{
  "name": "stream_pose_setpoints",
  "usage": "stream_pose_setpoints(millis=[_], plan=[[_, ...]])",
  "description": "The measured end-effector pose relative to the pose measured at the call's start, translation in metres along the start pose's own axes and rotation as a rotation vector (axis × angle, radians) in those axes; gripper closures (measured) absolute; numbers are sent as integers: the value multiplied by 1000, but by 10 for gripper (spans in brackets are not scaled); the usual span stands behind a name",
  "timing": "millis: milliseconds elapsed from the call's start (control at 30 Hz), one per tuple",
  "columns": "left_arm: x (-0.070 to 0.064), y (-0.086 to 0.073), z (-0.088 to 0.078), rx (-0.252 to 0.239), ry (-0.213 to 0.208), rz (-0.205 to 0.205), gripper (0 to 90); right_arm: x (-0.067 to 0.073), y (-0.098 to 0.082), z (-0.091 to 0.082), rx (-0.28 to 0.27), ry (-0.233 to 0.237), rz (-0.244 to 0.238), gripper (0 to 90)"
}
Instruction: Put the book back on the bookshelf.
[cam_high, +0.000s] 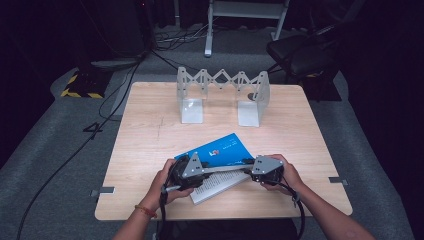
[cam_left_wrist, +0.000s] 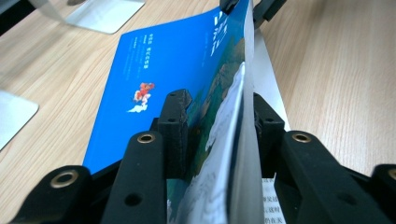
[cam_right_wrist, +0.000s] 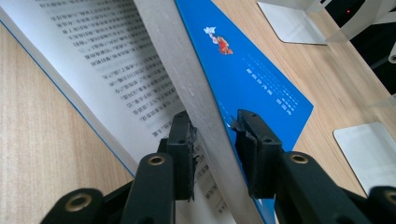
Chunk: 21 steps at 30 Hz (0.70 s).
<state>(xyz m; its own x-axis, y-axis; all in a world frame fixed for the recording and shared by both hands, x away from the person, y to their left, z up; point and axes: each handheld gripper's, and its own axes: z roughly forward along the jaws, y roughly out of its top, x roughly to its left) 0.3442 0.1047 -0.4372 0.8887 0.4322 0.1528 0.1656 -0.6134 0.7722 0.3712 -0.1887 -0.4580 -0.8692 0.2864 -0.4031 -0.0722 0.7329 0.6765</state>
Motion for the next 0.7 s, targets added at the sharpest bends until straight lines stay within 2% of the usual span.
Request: stream_pose_setpoints(millis=[33,67,133,233,300,433,533,600,633,667,700], plan=[[6,2,2,-8,-15,10,657,-2,-1,-1,-7,6,16,686],[6,2,2,-8,-15,10,658,-2,-1,-1,-7,6,16,686],[13,4,5,-5,-48,9,658,-5,-3,-2,-12,3,26,692],[21,7,8,11,-75,-20,636,-7,-4,-2,-7,0,32,698],[17,10,11,38,-48,-19,589,-9,-4,-1,-7,1,34,698],[2,13,19,95,43,-12,471,-8,-2,-1,8,7,23,695],[1,13,20,95,64,-38,452,-9,-1,0,18,11,23,692],[1,13,19,100,61,-32,456,-9,0,-1,26,14,32,691],[-2,11,19,113,57,3,500,-9,1,-1,29,17,30,690],[-3,9,19,115,58,28,594,-10,1,0,33,23,24,686],[-4,8,20,112,56,31,627,-10,1,0,34,26,18,680]])
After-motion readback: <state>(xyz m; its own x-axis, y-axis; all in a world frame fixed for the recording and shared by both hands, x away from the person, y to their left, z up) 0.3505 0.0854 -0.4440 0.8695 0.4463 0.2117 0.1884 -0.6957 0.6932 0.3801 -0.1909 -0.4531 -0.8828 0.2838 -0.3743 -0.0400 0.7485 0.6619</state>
